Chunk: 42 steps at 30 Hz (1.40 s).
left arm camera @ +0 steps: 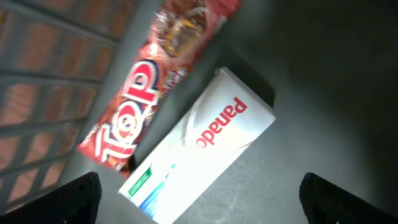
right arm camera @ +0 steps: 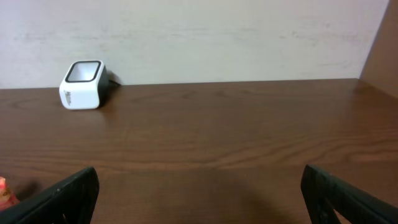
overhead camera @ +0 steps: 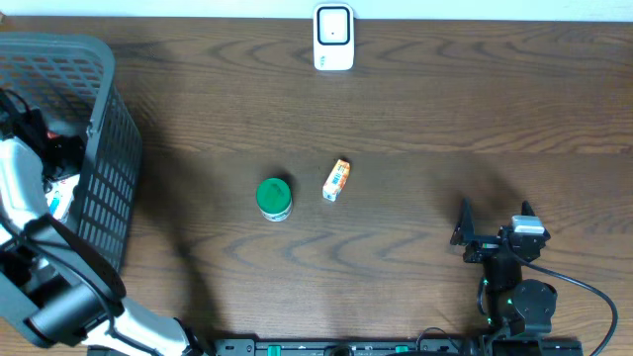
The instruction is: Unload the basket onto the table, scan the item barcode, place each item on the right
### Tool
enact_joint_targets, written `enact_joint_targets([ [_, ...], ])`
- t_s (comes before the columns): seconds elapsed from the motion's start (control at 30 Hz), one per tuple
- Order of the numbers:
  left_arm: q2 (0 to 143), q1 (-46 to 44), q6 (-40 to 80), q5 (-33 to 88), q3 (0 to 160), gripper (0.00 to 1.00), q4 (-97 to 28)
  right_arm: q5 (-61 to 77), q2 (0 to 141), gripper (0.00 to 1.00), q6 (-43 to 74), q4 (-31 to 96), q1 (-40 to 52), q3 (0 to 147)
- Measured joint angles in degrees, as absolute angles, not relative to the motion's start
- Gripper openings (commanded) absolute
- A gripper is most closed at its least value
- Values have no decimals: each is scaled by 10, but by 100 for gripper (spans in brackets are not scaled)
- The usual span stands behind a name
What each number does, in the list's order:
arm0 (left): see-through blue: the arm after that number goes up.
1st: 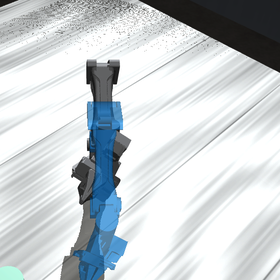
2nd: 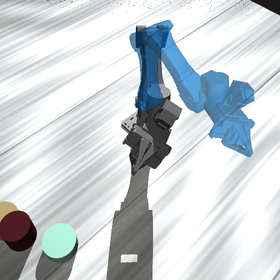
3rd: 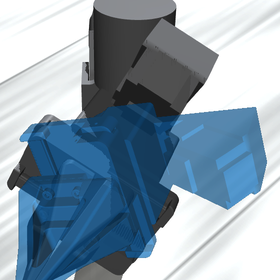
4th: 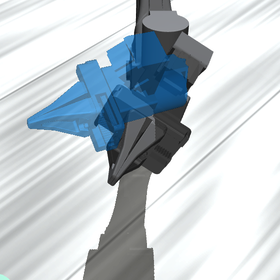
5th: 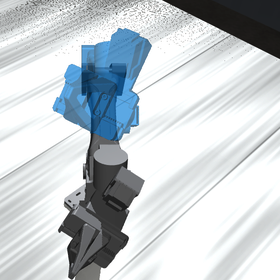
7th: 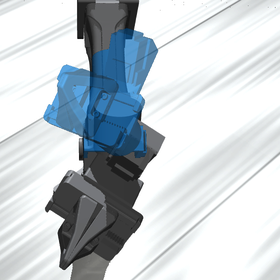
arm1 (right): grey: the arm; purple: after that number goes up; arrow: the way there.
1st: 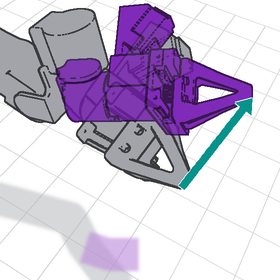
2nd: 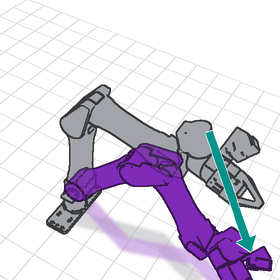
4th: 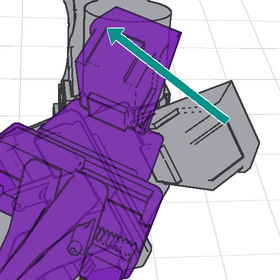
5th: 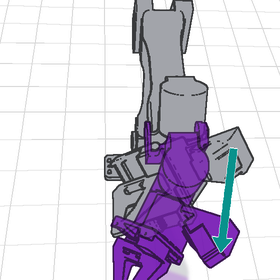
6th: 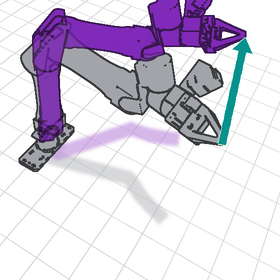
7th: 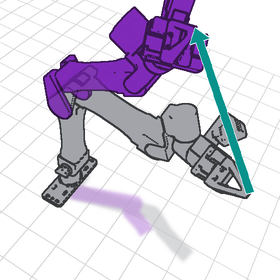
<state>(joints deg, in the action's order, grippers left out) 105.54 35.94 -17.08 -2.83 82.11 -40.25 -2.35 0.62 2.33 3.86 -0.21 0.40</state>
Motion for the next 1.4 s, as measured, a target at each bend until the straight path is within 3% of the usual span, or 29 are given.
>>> enact_joint_targets([
  [0.7,1146,360,-275,-18,821,100,-386,-23,6,99,23,39,-2,4],
  [0.93,1147,363,-284,6,821,71,-385,-23,6,99,23,39,-2,4],
  [1.4,1150,367,-281,44,818,52,-385,-23,6,99,23,39,-2,4],
])
